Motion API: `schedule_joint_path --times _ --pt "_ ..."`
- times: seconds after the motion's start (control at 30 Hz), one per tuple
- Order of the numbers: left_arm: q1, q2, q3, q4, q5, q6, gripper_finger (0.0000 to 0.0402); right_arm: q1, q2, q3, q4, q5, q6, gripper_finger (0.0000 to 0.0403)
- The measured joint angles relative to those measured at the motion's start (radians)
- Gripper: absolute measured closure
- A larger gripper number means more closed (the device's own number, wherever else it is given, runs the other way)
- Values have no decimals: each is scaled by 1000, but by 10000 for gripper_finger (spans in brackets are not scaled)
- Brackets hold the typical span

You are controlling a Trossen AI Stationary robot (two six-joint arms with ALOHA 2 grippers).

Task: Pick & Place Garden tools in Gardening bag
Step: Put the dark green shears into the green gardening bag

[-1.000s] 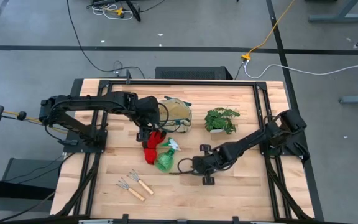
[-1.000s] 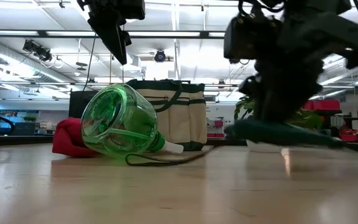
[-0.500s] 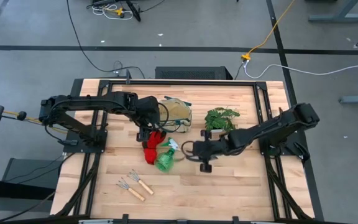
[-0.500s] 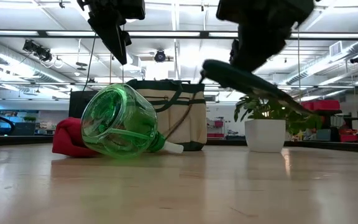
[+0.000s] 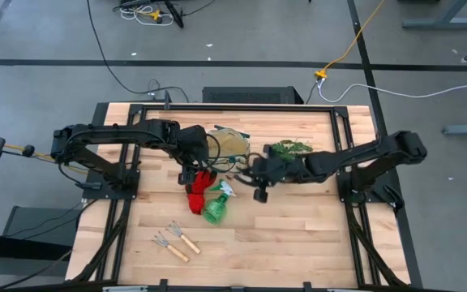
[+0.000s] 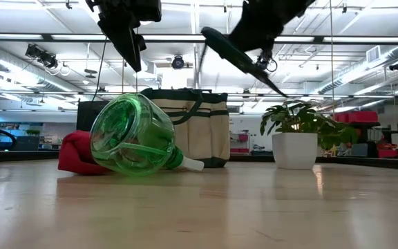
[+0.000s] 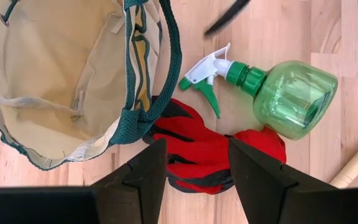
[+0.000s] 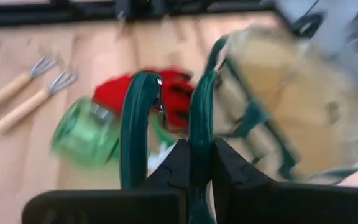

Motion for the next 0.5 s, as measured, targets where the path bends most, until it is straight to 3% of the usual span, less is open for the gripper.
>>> schedule_joint_path --times 0.5 --pt "0 0 0 6 0 0 225 -125 -35 1 293 50 -94 381"
